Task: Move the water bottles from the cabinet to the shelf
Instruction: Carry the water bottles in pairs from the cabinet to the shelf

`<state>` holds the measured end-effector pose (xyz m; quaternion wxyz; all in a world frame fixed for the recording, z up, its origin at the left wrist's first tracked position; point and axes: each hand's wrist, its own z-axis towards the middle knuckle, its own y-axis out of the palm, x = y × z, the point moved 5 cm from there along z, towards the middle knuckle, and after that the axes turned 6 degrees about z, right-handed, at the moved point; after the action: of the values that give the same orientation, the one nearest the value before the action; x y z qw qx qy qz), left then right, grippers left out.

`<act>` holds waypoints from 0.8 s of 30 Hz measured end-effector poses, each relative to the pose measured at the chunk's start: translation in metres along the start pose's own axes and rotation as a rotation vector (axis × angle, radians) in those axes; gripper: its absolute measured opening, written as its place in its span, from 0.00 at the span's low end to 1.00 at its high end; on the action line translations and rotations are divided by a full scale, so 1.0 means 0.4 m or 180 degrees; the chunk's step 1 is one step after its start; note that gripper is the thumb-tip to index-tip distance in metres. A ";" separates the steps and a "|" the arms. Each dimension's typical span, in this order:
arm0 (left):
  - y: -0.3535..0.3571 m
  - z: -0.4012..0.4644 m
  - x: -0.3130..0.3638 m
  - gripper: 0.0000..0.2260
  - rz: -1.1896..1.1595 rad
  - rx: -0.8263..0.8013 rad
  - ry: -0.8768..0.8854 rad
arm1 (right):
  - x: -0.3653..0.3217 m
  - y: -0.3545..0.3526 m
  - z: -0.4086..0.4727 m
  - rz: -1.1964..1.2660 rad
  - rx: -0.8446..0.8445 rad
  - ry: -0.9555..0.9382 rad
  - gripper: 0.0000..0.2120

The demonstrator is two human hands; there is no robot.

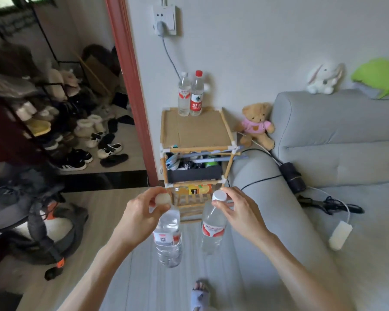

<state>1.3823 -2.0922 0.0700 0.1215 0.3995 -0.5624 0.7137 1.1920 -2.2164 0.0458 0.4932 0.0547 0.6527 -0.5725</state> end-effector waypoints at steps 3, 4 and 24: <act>-0.015 0.182 0.043 0.10 -0.0056 0.0045 0.0082 | 0.023 -0.070 0.183 0.0124 0.0194 0.0011 0.15; -0.025 0.239 0.055 0.10 -0.0099 0.0117 0.0092 | 0.027 -0.096 0.243 0.0171 0.0312 0.0005 0.15; -0.033 1.173 0.007 0.12 -0.0192 0.0096 0.0367 | 0.220 -0.107 1.132 0.0687 0.0956 0.0291 0.15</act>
<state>1.5922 -2.5106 0.1040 0.1691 0.3763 -0.5313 0.7399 1.3832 -2.6373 0.0777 0.5079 0.2234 0.5719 -0.6042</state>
